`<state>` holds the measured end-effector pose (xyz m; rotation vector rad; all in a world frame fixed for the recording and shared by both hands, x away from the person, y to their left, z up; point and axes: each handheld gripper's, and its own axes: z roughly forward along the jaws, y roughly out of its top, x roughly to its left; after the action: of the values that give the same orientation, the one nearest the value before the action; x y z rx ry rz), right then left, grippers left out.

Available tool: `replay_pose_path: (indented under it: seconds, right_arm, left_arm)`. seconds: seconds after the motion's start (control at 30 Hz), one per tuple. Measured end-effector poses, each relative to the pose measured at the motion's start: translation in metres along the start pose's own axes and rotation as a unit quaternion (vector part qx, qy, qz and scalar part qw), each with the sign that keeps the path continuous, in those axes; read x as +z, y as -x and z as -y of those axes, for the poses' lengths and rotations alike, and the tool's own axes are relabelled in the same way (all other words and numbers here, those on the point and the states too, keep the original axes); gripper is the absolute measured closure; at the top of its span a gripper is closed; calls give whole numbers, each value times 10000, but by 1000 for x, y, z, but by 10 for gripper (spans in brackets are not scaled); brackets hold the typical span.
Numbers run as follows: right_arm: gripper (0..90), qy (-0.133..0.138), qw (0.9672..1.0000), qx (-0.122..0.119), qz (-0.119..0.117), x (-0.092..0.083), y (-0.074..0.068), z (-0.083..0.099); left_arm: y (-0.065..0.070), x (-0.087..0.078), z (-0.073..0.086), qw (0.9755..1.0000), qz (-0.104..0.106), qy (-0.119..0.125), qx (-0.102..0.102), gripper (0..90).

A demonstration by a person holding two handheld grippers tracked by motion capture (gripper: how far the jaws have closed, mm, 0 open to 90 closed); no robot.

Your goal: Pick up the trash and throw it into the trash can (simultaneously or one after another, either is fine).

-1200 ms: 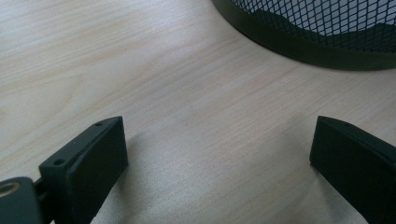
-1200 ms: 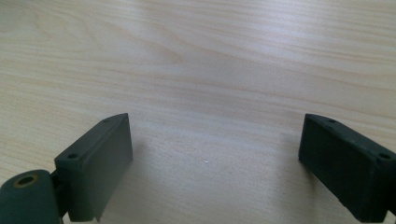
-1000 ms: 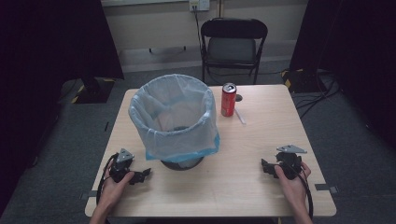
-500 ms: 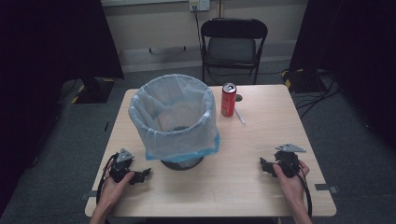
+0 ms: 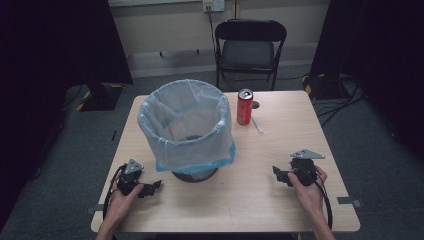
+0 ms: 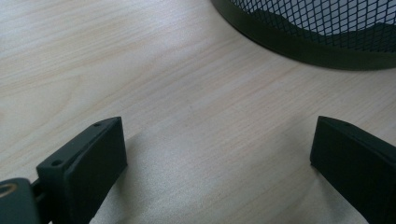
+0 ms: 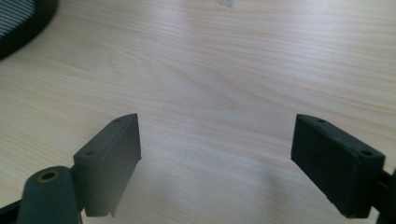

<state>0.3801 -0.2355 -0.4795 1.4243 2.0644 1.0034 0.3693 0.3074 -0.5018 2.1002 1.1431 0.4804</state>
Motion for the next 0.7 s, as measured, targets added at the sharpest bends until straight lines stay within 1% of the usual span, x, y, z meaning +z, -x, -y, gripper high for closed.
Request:
replay_pose_path:
  seconds: [0.03,0.07,0.2,0.3,0.33,0.37,0.43,0.47,0.53,0.57,0.7]
  right_arm:
    - [164,8,9999,39,-110,1,1,-1]
    - [164,8,9999,39,-110,1,1,-1]
    - [177,115,9995,68,-273,4,2,-7]
    - [183,171,9994,35,-289,4,1,-11]
    - [189,220,9991,27,-351,5,0,-17]
    - [189,220,9991,27,-351,5,0,-17]
    - [189,231,9990,-50,-370,6,-1,-22]
    - [189,301,9987,-75,-410,7,-2,-27]
    - [188,306,9986,-106,-412,7,-2,-29]
    - [188,328,9983,-154,-452,9,-3,-35]
    - [190,339,9981,-181,-491,13,-5,-43]
  left_arm:
    - [0,0,0,10000,-1,0,1,30]
    - [0,0,0,10000,-1,0,1,30]
    - [0,0,0,10000,-1,0,0,30]
    - [0,0,0,10000,0,-1,0,30]
    - [0,0,0,10000,-1,-1,0,30]
    - [0,0,0,10000,0,0,1,30]
    - [0,0,0,10000,-1,-5,0,30]
    - [-1,0,0,10000,-7,-23,22,27]
    - [-1,0,0,10000,-3,-24,18,25]
    - [-1,0,0,10000,-3,-27,25,23]
    - [-1,0,0,10000,-3,-27,27,23]
